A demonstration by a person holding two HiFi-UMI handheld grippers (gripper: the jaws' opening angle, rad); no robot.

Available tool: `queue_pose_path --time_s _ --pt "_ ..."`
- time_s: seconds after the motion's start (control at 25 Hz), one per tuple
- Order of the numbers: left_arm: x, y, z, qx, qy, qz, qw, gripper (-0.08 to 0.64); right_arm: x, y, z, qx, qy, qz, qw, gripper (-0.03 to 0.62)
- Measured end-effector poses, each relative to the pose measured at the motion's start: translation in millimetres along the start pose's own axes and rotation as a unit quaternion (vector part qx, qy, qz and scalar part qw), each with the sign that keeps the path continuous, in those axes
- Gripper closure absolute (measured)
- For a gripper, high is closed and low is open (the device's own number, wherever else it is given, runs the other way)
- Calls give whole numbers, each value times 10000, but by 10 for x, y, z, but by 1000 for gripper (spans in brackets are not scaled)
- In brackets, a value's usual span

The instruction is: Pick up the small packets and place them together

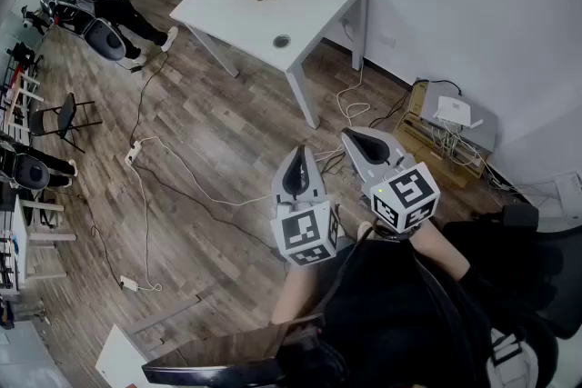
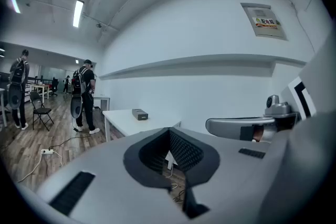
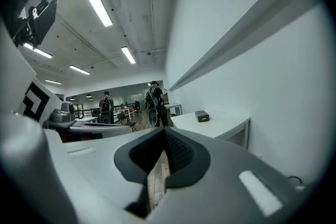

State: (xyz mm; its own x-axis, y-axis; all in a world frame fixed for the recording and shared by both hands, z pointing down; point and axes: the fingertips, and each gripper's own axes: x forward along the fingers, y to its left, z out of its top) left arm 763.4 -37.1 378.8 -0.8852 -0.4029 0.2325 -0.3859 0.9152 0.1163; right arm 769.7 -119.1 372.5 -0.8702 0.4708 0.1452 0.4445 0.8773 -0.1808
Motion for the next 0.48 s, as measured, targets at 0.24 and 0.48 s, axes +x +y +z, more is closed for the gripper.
queue_pose_path --time_s 0.24,0.48 --pt "-5 -34 23 3 8 -25 10000 561 -21 -12 20 10 9 -11 10000 592" --pt "26 -51 1 -1 29 -45 10000 562 -21 -57 10 78 -37 -26 10000 592"
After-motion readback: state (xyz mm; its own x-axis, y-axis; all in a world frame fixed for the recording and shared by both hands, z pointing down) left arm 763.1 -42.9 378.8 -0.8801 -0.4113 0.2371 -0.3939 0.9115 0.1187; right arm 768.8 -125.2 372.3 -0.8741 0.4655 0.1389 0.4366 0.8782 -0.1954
